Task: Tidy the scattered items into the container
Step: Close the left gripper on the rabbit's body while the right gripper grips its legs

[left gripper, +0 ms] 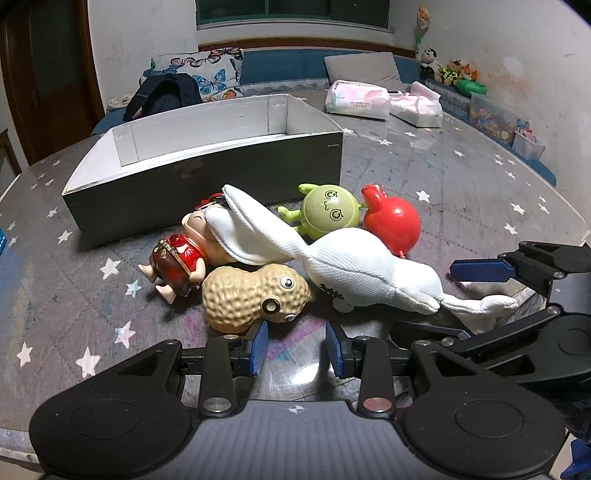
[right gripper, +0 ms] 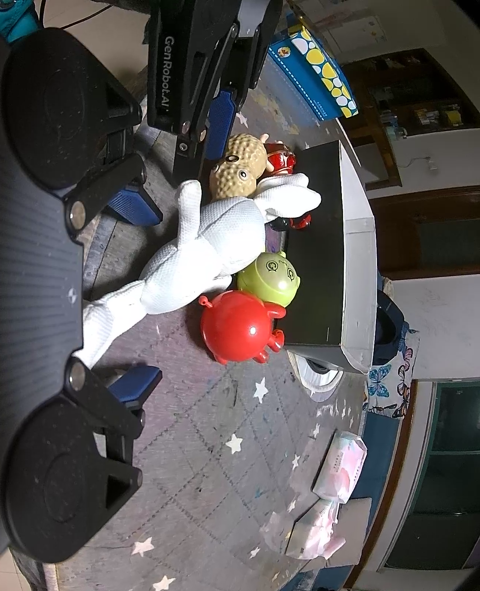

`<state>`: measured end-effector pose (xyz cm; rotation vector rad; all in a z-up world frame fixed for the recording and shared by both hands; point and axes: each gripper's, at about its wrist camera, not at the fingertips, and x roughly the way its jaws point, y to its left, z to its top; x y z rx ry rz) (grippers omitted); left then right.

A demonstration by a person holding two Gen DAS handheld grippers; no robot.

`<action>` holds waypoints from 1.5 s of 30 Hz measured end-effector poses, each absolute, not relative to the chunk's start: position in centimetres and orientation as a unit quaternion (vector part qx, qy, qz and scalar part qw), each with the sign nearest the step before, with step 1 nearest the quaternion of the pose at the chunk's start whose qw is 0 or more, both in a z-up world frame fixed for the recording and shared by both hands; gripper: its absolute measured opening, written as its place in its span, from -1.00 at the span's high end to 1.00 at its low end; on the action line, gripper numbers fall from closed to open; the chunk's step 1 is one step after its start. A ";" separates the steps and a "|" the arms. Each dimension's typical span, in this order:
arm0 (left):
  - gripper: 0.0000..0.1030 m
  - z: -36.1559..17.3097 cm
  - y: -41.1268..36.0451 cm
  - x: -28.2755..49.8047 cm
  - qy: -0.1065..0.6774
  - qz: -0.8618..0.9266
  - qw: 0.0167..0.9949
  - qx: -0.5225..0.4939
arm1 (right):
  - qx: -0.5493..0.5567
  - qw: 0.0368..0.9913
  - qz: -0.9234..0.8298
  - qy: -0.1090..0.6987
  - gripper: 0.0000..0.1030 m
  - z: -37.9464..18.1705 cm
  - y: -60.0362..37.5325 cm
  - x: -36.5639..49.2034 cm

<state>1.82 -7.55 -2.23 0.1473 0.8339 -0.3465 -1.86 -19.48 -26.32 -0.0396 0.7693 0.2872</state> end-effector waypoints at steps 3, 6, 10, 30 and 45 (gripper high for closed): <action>0.29 -2.2 -7.4 2.0 0.404 -0.169 0.896 0.066 | -0.019 0.916 0.140 0.374 -0.64 -26.4 -19.6 -1.7; 0.29 -2.1 -7.3 2.3 0.405 -0.171 0.896 0.063 | -0.021 0.916 0.140 0.375 -0.63 -26.4 -19.6 -1.4; 0.29 -1.9 -7.2 2.7 0.407 -0.177 0.895 0.056 | -0.023 0.916 0.140 0.375 -0.60 -26.4 -19.6 -1.1; 0.28 -0.3 -8.0 4.7 0.428 -0.245 0.870 -0.016 | -0.019 0.913 0.180 0.366 -0.08 -26.0 -18.9 -0.3; 0.28 -1.3 -7.0 8.5 0.485 -0.245 0.830 -0.124 | -0.004 0.914 0.192 0.359 0.30 -26.1 -19.2 0.0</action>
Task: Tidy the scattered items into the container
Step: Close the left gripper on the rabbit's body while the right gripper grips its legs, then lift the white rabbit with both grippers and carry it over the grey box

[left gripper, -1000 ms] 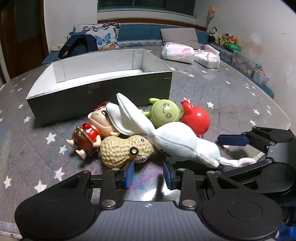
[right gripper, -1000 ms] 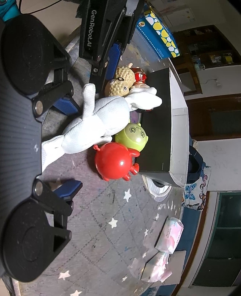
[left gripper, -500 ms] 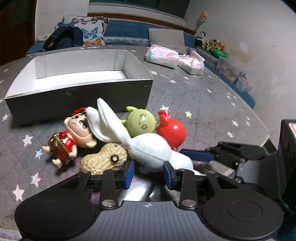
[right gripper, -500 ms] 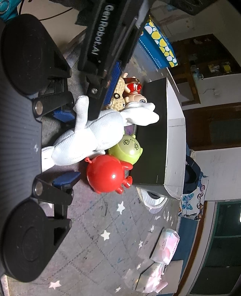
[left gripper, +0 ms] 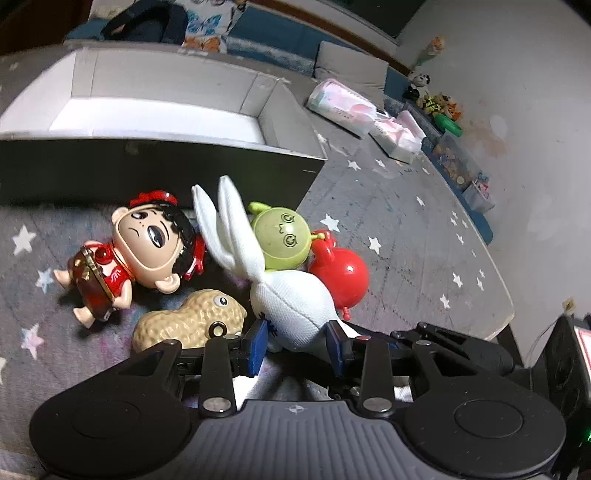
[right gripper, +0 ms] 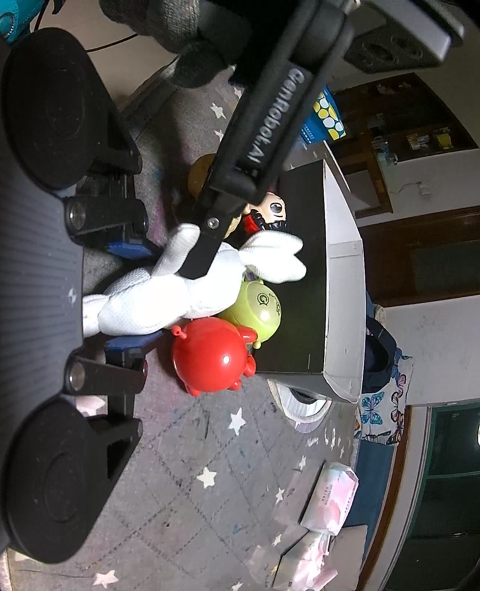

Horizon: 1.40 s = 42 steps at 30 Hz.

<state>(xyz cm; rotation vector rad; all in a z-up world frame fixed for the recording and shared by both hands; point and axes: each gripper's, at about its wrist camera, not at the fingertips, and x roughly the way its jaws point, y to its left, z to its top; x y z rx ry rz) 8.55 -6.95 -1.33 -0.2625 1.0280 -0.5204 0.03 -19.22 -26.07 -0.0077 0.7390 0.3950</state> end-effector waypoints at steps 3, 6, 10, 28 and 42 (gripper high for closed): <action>0.29 -1.4 -7.0 8.8 0.485 -0.247 0.829 -0.128 | -0.002 0.914 0.193 0.356 0.36 -26.1 -19.3 0.0; 0.31 -1.3 -7.1 8.6 0.477 -0.252 0.833 -0.125 | 0.000 0.914 0.195 0.355 0.38 -26.1 -19.4 -0.2; 0.36 -0.9 -6.6 7.9 0.463 -0.261 0.837 -0.131 | -0.007 0.916 0.202 0.346 0.40 -25.5 -19.3 -0.8; 0.40 6.5 -4.0 10.2 0.351 -0.258 0.886 -0.155 | -0.068 0.935 0.234 0.259 0.44 -18.5 -17.2 2.5; 0.41 6.6 -3.3 21.7 0.336 -0.232 0.897 -0.169 | -0.122 0.922 0.239 0.279 0.45 -17.6 -15.6 15.2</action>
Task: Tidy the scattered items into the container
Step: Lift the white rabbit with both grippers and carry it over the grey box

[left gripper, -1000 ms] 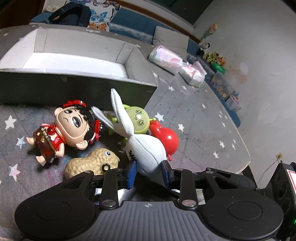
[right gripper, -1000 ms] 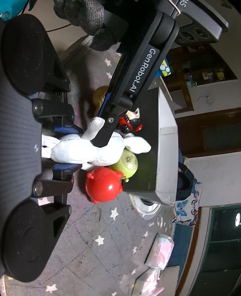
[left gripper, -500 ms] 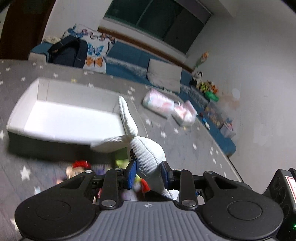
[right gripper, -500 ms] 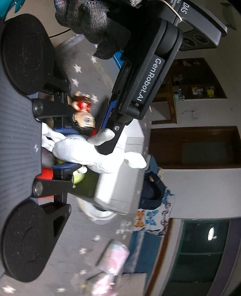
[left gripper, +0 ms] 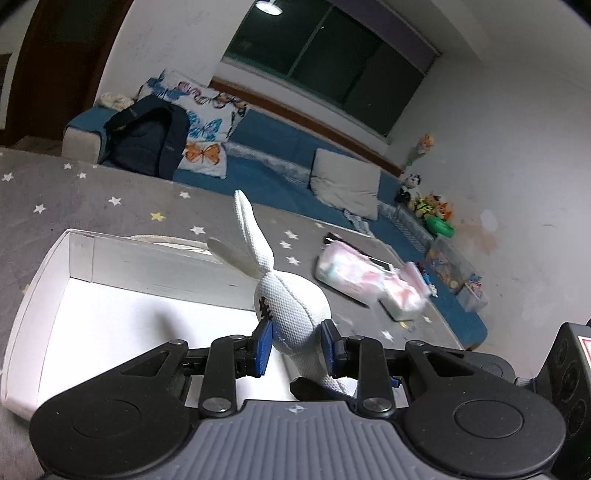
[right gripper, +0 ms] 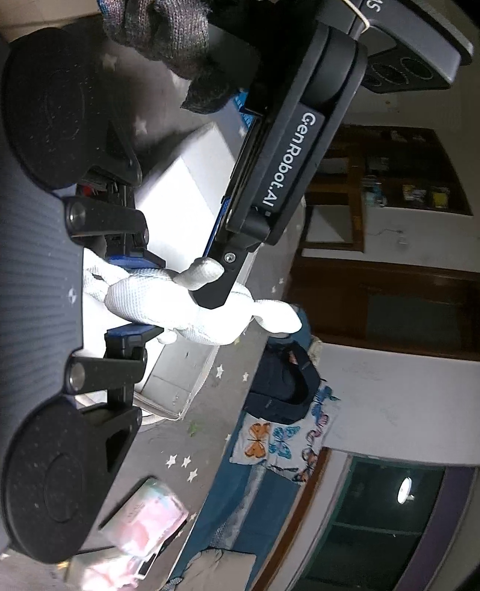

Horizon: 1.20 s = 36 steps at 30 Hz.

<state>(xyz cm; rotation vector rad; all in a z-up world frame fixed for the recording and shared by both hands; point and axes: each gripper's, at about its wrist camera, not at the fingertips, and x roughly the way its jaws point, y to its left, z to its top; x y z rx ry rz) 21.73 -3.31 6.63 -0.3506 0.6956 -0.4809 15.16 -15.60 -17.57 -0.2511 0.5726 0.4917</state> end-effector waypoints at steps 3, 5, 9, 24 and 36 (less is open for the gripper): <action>0.41 5.3 -3.4 24.1 0.351 -0.228 0.893 -0.167 | -0.134 0.914 0.238 0.301 0.45 -18.6 -15.1 17.8; 0.41 4.3 -3.5 25.5 0.364 -0.227 0.888 -0.167 | -0.138 0.909 0.236 0.316 0.45 -19.5 -14.9 18.8; 0.41 2.3 -3.6 27.4 0.386 -0.229 0.876 -0.175 | -0.146 0.900 0.229 0.341 0.45 -20.8 -14.6 20.3; 0.41 -0.6 -3.9 29.5 0.439 -0.220 0.853 -0.176 | -0.178 0.890 0.204 0.367 0.22 -22.9 -13.6 21.9; 0.37 1.1 -3.8 27.7 0.424 -0.217 0.863 -0.167 | -0.137 0.912 0.186 0.338 0.04 -21.4 -15.2 19.7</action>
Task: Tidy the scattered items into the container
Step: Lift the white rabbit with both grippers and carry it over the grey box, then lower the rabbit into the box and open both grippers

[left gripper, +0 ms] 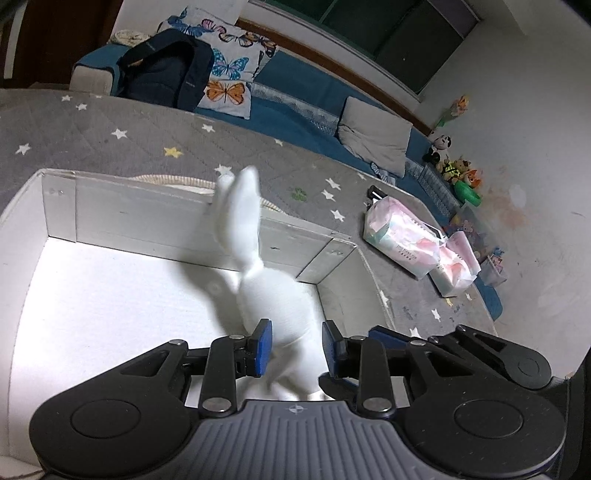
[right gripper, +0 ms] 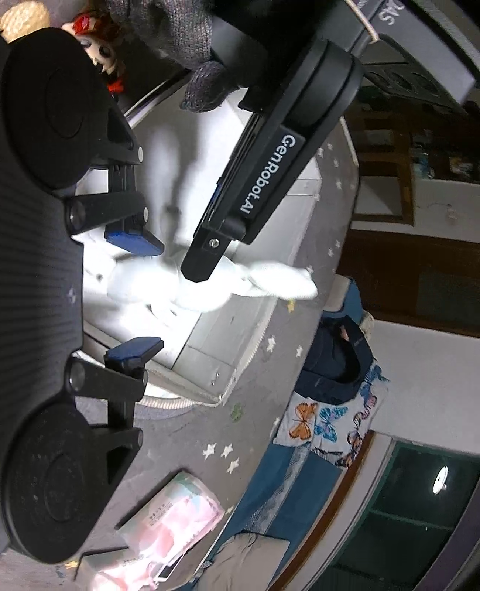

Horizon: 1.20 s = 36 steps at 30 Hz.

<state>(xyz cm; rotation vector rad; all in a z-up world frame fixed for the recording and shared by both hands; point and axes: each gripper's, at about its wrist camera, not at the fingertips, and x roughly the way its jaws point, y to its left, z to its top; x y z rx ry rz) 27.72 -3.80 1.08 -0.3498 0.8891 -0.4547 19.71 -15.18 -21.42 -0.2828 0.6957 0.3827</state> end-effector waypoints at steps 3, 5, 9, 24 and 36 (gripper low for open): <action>0.37 1.5 -3.8 27.2 0.422 -0.213 0.866 -0.163 | -0.124 0.920 0.183 0.323 0.03 -20.6 -15.5 18.6; 0.37 1.7 -3.7 26.7 0.421 -0.213 0.866 -0.165 | -0.119 0.924 0.183 0.314 0.03 -20.1 -15.6 17.7; 0.37 2.4 -3.6 25.2 0.410 -0.216 0.872 -0.158 | -0.108 0.930 0.187 0.296 -0.05 -19.0 -15.8 15.5; 0.37 5.0 -1.8 16.6 0.369 -0.226 0.891 -0.133 | -0.098 0.924 0.252 0.270 -0.32 -18.5 -14.3 6.4; 0.37 3.4 0.9 10.3 0.382 -0.213 0.891 -0.124 | -0.111 0.900 0.301 0.294 -0.48 -20.7 -11.6 2.8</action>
